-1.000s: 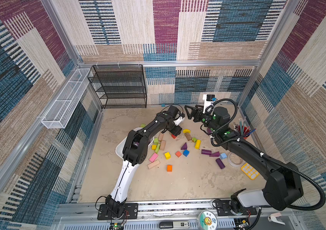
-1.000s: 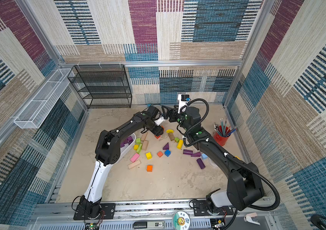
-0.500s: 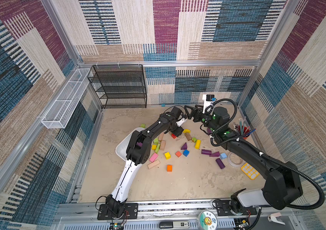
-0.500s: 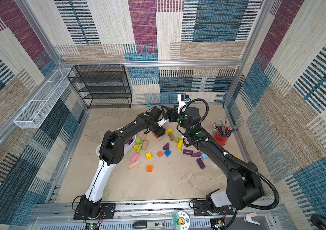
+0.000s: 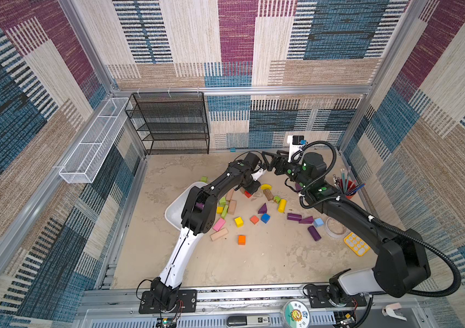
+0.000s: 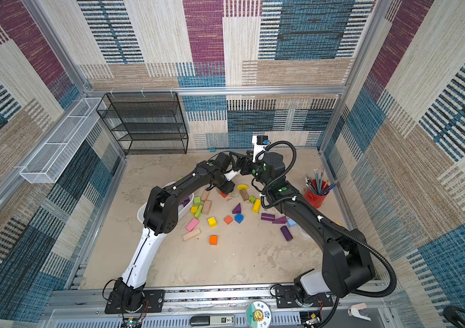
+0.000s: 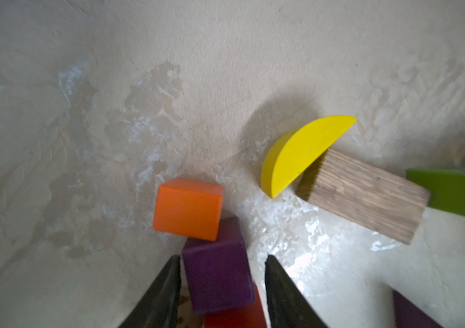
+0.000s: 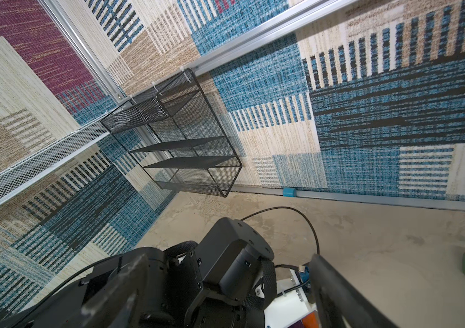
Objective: Pick purple bricks into the storage bin
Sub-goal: Pick up the building block from the center of the board.
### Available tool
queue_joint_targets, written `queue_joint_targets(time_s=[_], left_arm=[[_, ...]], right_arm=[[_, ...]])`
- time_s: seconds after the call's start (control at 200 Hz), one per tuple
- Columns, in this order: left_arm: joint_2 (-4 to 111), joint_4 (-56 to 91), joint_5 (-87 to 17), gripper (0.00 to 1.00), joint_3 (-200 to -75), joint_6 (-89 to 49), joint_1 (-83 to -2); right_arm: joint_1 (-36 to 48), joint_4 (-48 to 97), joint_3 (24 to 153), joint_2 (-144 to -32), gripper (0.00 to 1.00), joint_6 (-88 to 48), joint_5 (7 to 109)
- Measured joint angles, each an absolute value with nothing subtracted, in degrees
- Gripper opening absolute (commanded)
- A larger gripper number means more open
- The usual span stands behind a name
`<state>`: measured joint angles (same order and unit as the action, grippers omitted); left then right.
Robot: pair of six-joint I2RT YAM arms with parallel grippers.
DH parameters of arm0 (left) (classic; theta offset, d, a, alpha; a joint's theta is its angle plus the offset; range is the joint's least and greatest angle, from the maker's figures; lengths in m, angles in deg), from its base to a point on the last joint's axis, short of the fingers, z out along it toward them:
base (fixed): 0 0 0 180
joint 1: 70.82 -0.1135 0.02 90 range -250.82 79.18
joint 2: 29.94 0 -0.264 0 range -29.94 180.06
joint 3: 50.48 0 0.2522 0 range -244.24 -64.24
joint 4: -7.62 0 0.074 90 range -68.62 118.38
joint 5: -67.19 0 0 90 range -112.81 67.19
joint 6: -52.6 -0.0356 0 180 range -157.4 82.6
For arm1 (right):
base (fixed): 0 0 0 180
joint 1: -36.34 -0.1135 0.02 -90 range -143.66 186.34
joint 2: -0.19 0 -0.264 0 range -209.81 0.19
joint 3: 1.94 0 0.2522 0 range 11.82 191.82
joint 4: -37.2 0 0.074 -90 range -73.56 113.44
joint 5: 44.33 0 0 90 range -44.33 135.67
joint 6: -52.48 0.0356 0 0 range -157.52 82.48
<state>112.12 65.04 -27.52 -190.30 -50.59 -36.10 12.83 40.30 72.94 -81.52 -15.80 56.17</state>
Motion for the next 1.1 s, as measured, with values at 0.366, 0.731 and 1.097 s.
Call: queue_joint_targets(time_s=[0.366, 0.731, 1.097], left_arm=[[112.99, 65.76, -27.52, 0.32, -192.29, -50.54, -35.81], [110.61, 65.72, -27.52, 0.30, -192.62, -49.54, -35.79], [106.11, 65.91, -27.43, 0.29, -188.99, -48.99, -35.57]], right_arm=[[12.83, 40.30, 72.94, -81.68, 0.89, -15.80, 56.13], [12.83, 41.33, 71.74, -80.95, 0.89, -15.76, 55.43], [12.96, 43.08, 69.38, -78.48, 0.89, -15.47, 52.63]])
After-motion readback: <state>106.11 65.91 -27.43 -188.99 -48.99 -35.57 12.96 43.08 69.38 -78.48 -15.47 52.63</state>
